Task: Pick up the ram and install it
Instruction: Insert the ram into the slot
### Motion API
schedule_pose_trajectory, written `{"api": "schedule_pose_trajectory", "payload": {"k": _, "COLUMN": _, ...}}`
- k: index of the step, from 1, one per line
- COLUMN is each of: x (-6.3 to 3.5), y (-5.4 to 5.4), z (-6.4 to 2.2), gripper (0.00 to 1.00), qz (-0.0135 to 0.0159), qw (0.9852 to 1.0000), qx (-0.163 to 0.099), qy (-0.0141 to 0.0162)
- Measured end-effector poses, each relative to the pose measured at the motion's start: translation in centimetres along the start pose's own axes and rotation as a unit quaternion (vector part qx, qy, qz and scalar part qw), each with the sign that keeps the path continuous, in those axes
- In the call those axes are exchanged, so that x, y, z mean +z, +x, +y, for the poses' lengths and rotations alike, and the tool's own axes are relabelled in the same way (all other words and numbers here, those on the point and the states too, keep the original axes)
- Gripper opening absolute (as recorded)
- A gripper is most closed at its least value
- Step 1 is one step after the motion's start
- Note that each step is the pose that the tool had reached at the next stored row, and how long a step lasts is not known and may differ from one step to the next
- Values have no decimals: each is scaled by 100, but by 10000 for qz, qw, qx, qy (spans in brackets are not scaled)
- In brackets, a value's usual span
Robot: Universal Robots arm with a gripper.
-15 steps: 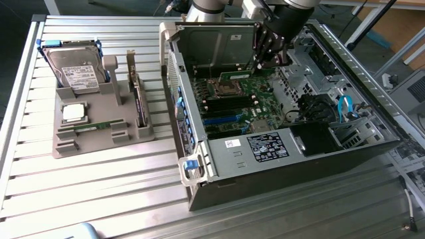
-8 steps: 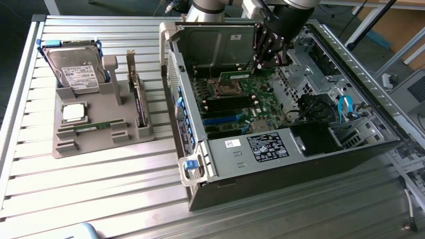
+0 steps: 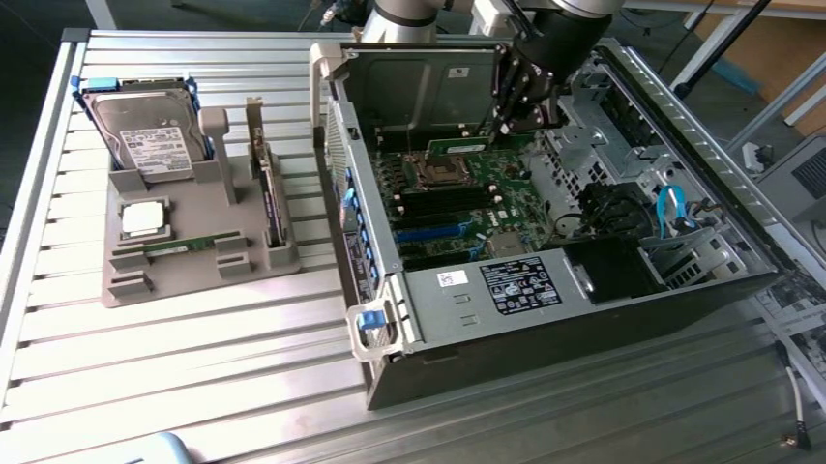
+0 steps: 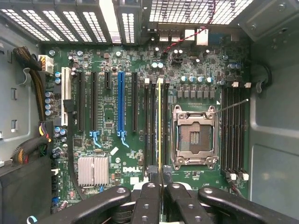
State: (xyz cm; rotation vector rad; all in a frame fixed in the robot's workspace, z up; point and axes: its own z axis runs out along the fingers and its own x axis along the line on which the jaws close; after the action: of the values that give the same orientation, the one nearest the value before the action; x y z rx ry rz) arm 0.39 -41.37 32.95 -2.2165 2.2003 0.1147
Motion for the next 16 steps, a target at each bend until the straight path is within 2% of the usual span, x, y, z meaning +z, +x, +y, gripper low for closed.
{"api": "schedule_pose_trajectory", "payload": {"k": 7, "x": 13, "y": 0, "z": 78, "gripper": 12, "qz": 0, "qw": 10000, "qx": 0, "qy": 0}}
{"api": "schedule_pose_trajectory", "payload": {"k": 16, "x": 67, "y": 3, "z": 77, "gripper": 12, "qz": 0, "qw": 10000, "qx": 0, "qy": 0}}
